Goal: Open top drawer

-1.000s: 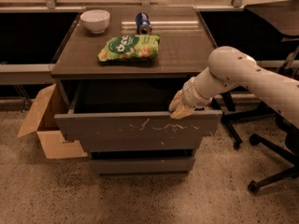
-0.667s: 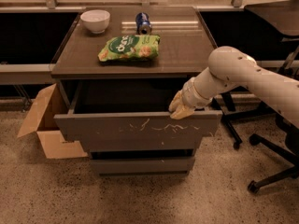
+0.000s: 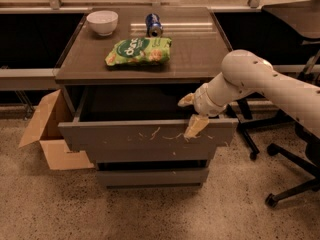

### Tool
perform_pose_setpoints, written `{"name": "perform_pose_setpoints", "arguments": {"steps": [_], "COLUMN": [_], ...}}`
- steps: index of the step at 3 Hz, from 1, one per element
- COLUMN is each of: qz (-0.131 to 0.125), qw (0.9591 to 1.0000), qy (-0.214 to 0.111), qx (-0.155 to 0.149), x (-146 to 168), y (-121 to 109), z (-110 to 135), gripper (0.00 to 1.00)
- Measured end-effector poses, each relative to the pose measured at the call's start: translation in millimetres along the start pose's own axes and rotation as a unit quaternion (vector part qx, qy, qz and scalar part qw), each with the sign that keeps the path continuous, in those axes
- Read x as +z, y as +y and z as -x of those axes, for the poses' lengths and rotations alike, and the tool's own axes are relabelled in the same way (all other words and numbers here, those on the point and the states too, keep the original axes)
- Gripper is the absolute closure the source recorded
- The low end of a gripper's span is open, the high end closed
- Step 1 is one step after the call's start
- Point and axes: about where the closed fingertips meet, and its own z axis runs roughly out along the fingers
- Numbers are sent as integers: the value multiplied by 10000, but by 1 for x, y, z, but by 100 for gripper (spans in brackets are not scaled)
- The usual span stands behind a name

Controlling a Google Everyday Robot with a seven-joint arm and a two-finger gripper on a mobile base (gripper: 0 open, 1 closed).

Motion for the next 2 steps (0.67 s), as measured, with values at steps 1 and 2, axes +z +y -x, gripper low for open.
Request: {"name": "perform_pose_setpoints", "arguments": {"steps": [1,2], "qz": [1,435], "qw": [10000,9987], "qy": [0,-244], "qx": [0,-97], "x": [0,4], "y": [0,32], "z": [0,8], "gripper": [0,0]}}
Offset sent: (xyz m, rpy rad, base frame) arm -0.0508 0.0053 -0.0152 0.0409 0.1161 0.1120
